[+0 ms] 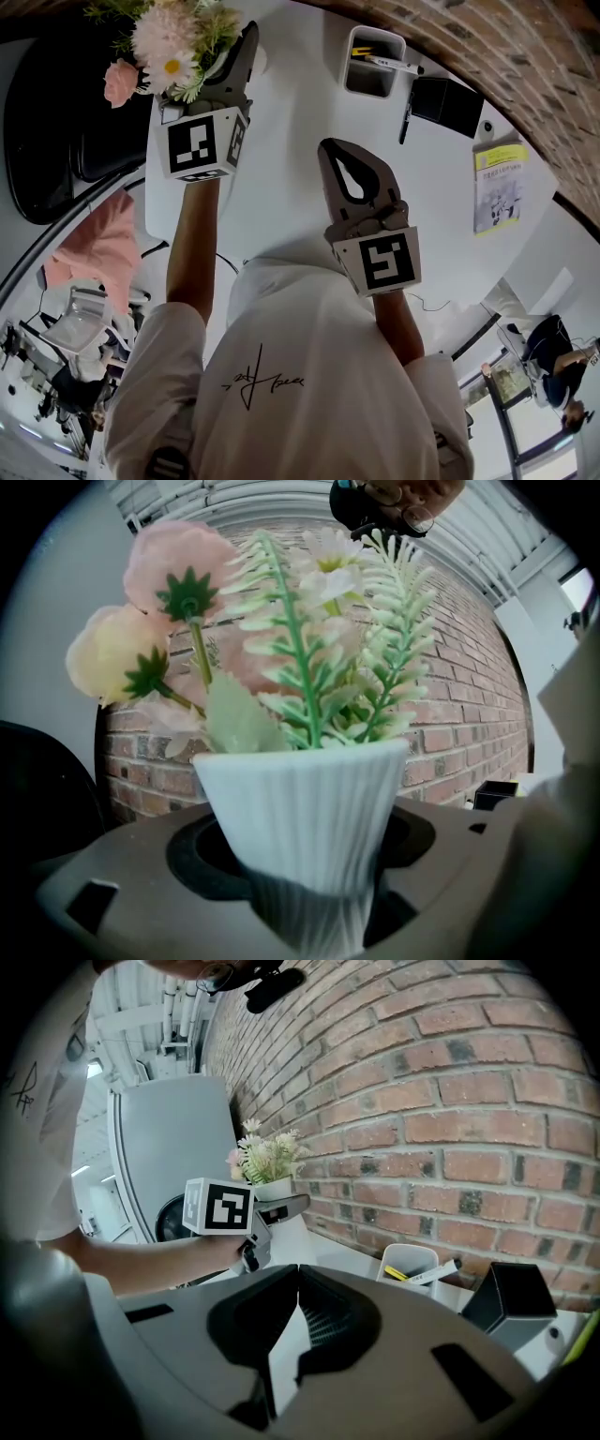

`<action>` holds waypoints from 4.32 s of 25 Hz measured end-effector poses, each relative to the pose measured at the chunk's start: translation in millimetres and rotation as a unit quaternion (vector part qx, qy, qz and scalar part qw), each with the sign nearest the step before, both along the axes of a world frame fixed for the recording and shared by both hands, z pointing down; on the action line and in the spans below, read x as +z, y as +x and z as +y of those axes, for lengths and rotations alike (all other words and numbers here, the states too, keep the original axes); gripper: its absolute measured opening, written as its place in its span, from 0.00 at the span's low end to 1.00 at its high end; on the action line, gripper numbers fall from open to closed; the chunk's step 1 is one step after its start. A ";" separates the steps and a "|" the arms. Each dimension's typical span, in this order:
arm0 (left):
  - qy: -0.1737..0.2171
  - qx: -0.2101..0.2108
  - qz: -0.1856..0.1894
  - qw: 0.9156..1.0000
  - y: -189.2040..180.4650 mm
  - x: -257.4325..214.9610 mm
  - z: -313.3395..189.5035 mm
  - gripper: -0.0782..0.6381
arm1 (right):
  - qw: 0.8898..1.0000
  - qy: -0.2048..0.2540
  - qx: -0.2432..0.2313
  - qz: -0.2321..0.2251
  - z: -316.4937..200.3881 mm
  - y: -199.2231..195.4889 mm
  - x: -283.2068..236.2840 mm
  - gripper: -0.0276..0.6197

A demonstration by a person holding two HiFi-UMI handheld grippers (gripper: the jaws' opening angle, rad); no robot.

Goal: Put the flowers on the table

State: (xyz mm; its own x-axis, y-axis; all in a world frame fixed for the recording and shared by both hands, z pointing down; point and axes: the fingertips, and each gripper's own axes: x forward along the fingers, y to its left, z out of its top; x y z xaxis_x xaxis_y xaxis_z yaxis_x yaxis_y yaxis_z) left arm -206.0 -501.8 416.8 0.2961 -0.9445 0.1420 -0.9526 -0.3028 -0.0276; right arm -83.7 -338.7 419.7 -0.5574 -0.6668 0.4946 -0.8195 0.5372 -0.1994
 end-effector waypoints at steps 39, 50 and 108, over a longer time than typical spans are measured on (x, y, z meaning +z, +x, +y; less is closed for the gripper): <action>0.016 0.001 -0.020 1.000 -1.9 0.7 16.5 0.62 | 1.000 -0.024 0.000 0.013 22.5 6.2 2.7 0.08; 0.004 -0.007 -0.030 1.000 -6.6 3.2 30.9 0.62 | 1.000 -0.006 -0.007 0.017 27.6 7.6 -1.0 0.08; 0.021 -0.007 -0.033 0.999 -5.8 -58.6 171.0 0.39 | 0.998 0.062 -0.002 -0.007 112.2 26.3 -71.4 0.08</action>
State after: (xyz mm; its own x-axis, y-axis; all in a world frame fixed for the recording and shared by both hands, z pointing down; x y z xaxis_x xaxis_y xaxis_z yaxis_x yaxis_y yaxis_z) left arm -211.9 -330.7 358.2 0.2734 -0.9544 0.1200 -0.9528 -0.2858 -0.1027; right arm -57.4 -226.5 348.4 -0.5663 -0.7206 0.4001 -0.8151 0.5616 -0.1421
